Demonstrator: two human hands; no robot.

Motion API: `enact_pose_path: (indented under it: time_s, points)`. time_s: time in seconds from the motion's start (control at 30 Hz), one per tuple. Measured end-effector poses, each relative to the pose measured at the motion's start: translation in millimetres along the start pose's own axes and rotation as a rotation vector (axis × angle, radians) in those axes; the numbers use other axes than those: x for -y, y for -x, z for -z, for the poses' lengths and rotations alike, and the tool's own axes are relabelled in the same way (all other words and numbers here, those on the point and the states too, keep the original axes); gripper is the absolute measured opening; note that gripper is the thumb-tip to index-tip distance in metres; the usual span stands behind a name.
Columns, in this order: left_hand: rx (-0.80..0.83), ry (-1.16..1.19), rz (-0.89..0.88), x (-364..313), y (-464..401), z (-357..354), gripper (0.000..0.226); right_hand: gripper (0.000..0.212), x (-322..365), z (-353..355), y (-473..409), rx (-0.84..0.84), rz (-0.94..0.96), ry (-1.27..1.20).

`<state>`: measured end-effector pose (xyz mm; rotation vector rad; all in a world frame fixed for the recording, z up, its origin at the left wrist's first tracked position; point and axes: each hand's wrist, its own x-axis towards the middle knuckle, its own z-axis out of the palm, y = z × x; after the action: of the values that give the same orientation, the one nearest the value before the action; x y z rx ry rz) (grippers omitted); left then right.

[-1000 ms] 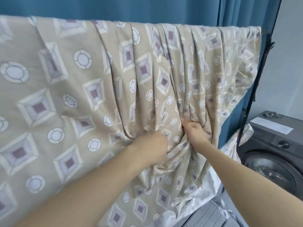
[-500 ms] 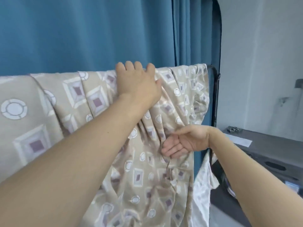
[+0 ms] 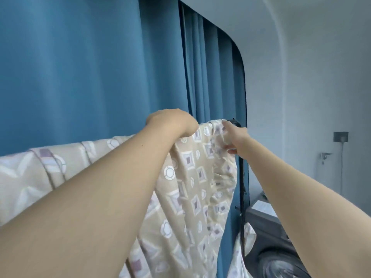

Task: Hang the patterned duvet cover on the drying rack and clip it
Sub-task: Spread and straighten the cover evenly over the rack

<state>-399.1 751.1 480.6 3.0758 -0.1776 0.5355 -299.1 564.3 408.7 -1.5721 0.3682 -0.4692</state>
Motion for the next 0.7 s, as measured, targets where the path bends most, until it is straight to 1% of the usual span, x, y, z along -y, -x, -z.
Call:
enact_pose_path:
  time_s: [0.03, 0.07, 0.1, 0.13, 0.17, 0.2, 0.23, 0.27, 0.3, 0.37, 0.43, 0.5, 0.53, 0.57, 0.63, 0.7]
  points:
    - [0.044, 0.028, -0.027, -7.0, -5.8, -1.3, 0.023, 0.091, 4.1, -4.4, -9.6, 0.003, 0.002, 0.005]
    - [0.072, 0.04, -0.044, -12.6, -11.0, -4.0, 0.02, 0.094, 7.2, -8.7, -17.8, 0.021, 0.013, 0.037]
    - [0.075, 0.037, -0.049, -16.3, -14.8, -6.9, 0.016, 0.089, 8.9, -12.2, -23.8, 0.053, 0.029, 0.072]
    - [0.054, 0.028, -0.04, -18.2, -18.3, -9.3, 0.013, 0.075, 9.9, -14.2, -27.1, 0.077, 0.056, 0.094]
    - [0.018, 0.025, -0.021, -17.9, -20.1, -11.1, 0.012, 0.056, 10.7, -15.4, -28.0, 0.078, 0.1, 0.117]
    - [-0.019, 0.041, 0.013, -16.8, -21.8, -13.1, 0.014, 0.039, 11.0, -15.5, -28.1, 0.05, 0.16, 0.143]
    - [-0.059, 0.071, 0.047, -15.2, -23.2, -15.5, 0.016, 0.029, 10.2, -13.3, -27.4, 0.01, 0.229, 0.162]
    - [-0.102, 0.108, 0.072, -14.9, -23.2, -18.1, 0.018, 0.026, 5.3, -9.4, -29.2, -0.023, 0.282, 0.167]
    - [-0.153, 0.145, 0.08, -14.4, -22.2, -20.4, 0.018, 0.026, -3.3, -4.5, -30.8, -0.052, 0.307, 0.153]
    - [-0.292, 0.19, 0.045, -16.1, -22.3, -27.0, 0.021, 0.028, -31.7, 8.7, -35.5, -0.109, 0.289, 0.125]
    - [-0.441, 0.179, -0.077, -25.4, -22.3, -37.3, 0.019, 0.029, -68.0, 23.6, -43.7, -0.136, 0.267, 0.201]
    - [-0.499, 0.103, -0.219, -44.8, -24.8, -54.9, 0.01, 0.032, -100.9, 37.7, -50.1, -0.152, 0.259, 0.331]
    - [-0.492, 0.074, -0.27, -56.1, -25.6, -66.2, 0.012, 0.034, -115.4, 44.6, -52.1, -0.162, 0.251, 0.416]
    - [-0.447, 0.083, -0.305, -67.2, -25.0, -81.3, 0.016, 0.035, -130.9, 53.6, -54.1, -0.167, 0.225, 0.523]
    - [-0.295, 0.237, -0.331, -83.7, -20.8, -115.5, 0.012, 0.032, -159.7, 73.8, -54.9, -0.126, 0.115, 0.729]
    - [-0.145, 0.402, -0.299, -91.3, -18.0, -151.8, 0.013, 0.035, -184.6, 94.5, -58.8, 0.003, -0.003, 0.957]
